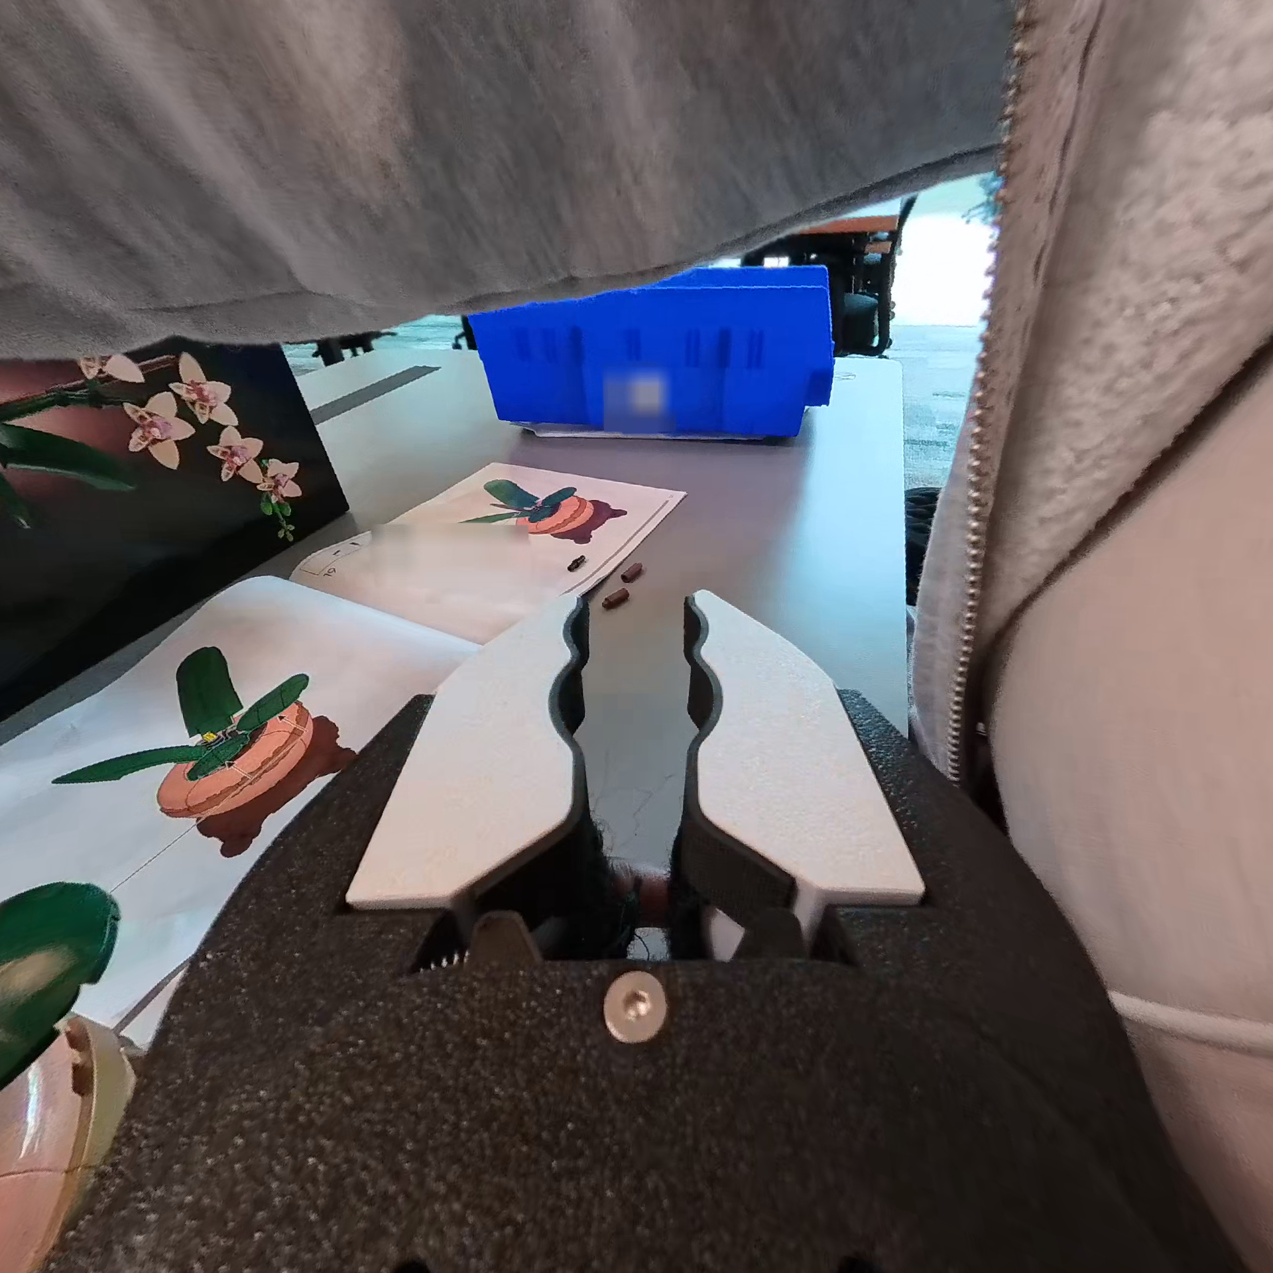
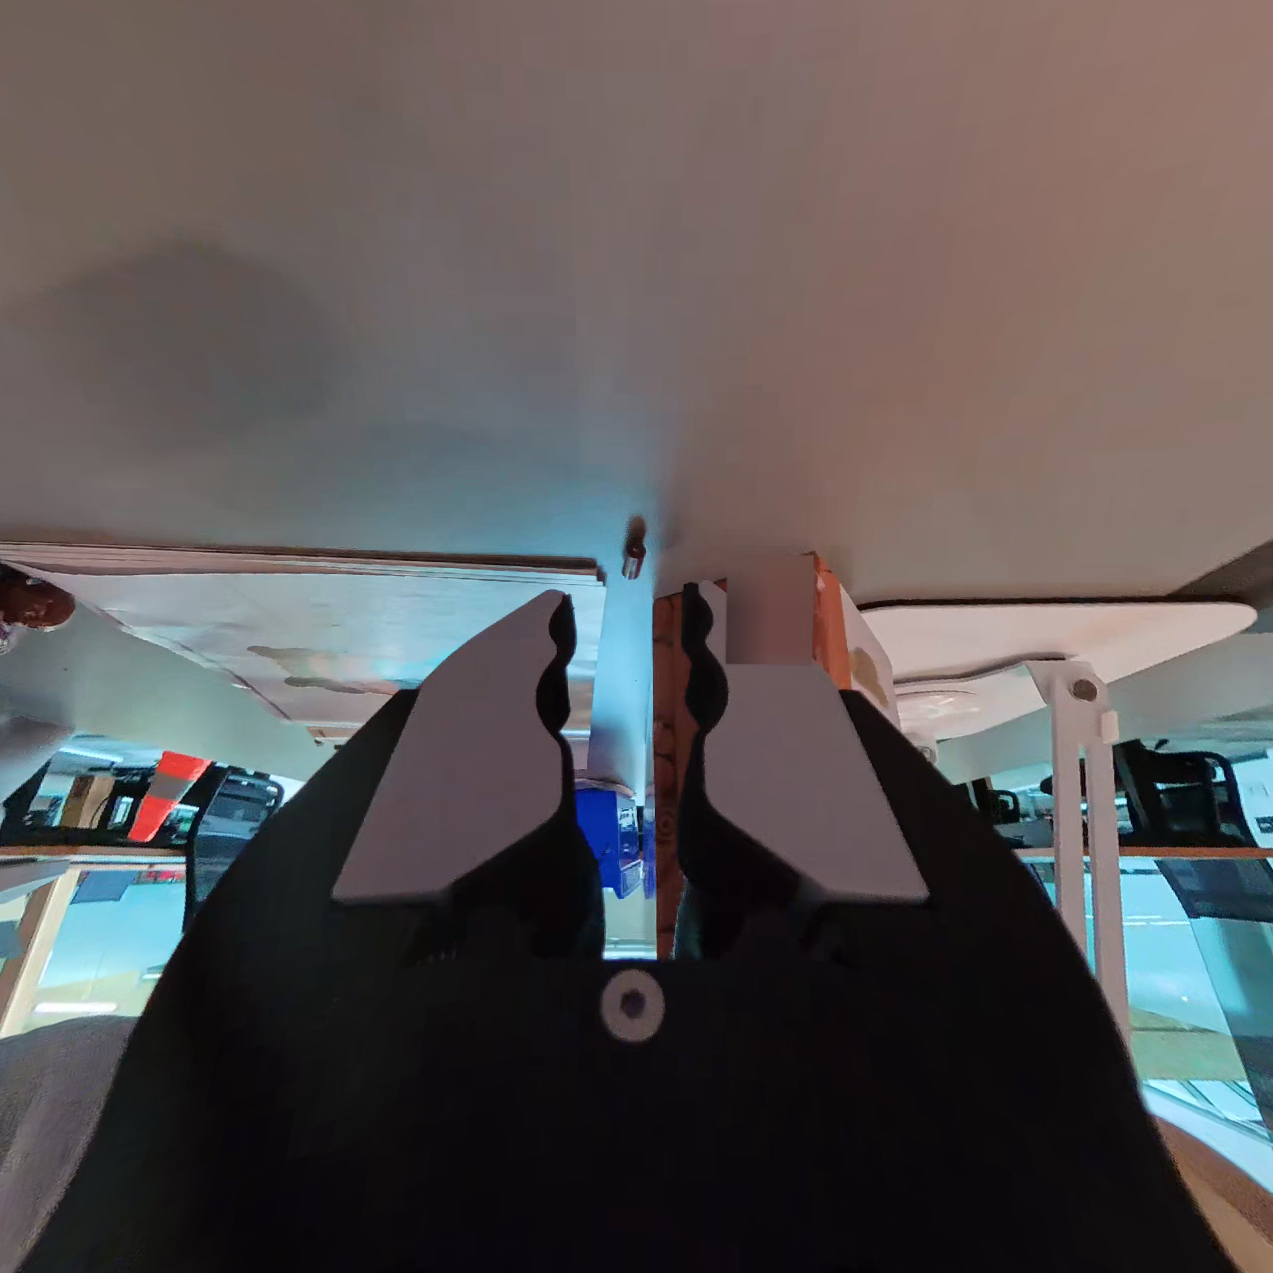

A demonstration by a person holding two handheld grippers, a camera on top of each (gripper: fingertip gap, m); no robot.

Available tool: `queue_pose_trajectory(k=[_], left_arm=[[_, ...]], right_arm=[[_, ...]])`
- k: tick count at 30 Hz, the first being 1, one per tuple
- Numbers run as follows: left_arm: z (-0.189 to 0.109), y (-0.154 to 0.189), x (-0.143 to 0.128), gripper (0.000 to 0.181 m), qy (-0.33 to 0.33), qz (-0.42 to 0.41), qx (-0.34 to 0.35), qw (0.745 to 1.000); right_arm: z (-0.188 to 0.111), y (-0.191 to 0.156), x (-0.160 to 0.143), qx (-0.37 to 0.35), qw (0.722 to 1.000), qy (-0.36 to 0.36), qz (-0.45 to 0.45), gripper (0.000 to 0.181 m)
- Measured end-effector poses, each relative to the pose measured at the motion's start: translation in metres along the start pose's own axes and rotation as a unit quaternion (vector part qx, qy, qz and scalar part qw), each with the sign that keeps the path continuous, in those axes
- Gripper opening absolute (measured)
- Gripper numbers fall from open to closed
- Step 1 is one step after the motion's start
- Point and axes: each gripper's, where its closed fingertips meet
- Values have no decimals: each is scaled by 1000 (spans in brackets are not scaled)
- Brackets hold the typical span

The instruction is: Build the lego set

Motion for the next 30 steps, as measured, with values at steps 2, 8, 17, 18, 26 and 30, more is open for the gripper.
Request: queue_pose_trajectory(k=[2,8,17,18,26,30], left_arm=[[0,0,0,25,-1,-1,0,1000],[0,-2,0,25,0,-10,2,1000],[-1,-4,3,25,11,-11,7,1000],[-2,-6,4,25,16,-12,12,1000],[-8,-22,18,26,71,-54,60,994],[-4,-27,23,28,98,-85,83,988]], right_arm=[[3,2,0,-2,1000,-8,1,27],[14,0,-2,6,1000,-24,-5,17],[-11,-2,13,-23,997,78,-13,4],[-30,-7,16,-36,990,134,-24,4],[-185,-104,-105,-120,785,607,-19,5],[-159,-171,-187,-61,673,736,38,5]])
Point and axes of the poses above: each gripper's, where its closed fingertips meet, z out along the fingers, x out of its top, y = z × x across the jaws, and after that the axes turned 9 degrees about y, right-handed
